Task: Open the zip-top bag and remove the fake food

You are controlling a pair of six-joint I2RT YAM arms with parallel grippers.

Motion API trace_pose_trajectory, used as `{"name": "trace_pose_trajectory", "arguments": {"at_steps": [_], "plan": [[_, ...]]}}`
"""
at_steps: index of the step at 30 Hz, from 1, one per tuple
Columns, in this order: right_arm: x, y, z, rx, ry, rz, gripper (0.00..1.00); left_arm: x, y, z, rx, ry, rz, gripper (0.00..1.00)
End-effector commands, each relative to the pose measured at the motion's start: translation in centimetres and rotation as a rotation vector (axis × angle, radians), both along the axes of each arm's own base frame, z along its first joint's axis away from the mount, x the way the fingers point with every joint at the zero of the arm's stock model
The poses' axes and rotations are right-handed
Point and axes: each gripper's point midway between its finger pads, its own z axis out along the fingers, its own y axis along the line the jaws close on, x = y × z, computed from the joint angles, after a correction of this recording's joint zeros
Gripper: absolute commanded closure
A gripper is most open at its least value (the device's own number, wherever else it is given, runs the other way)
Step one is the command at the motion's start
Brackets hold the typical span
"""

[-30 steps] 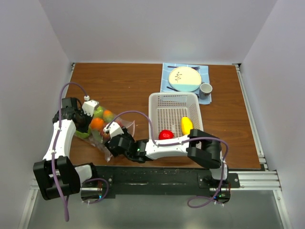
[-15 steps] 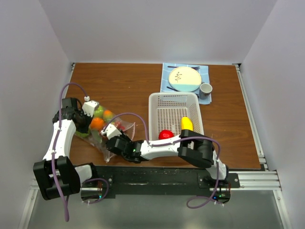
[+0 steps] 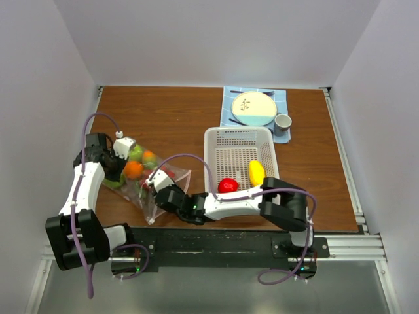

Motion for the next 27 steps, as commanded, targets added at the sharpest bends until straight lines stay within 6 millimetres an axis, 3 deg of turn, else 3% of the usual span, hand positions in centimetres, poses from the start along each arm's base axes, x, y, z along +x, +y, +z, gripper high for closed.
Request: {"name": "trace_pose_trajectory", "arguments": {"at_steps": [1,6,10,14,18,21,24,26,27], "plan": [[-0.2,-1.5,4.3,0.106,0.001,-0.02,1.0,1.5,1.6,-0.1,0.065,-0.04,0.025,1.0],[-1.2,-4.2,4.2,0.098,0.039,-0.032,1.0,2.5,2.2,-0.2,0.067,-0.05,0.052,1.0],[-1.8,-5.8,5.9,0.133,0.047,-0.025,1.0,2.8,2.8,-0.7,0.082,-0.04,0.07,1.0],[-2.1,-7.5,8.8,0.169,0.034,-0.023,1.0,3.1,2.8,-0.8,0.077,-0.045,0.077,1.0],[-1.8,-8.7,13.7,0.242,-0.018,-0.019,1.0,3.1,2.6,-0.9,0.064,-0.036,0.079,1.0],[-1.6,-9.3,15.9,0.274,-0.047,-0.023,1.0,3.0,2.7,-1.0,0.065,-0.033,0.081,1.0],[-2.0,-8.6,15.1,0.252,-0.031,0.014,1.0,2.9,2.4,-1.0,0.053,-0.029,0.076,1.0],[-2.3,-7.4,12.5,0.201,0.002,0.042,0.98,2.9,2.2,-1.0,0.045,-0.031,0.074,1.0],[-2.5,-7.0,11.5,0.184,0.015,0.054,0.93,2.7,2.2,-1.0,0.043,-0.026,0.076,1.0]]}}
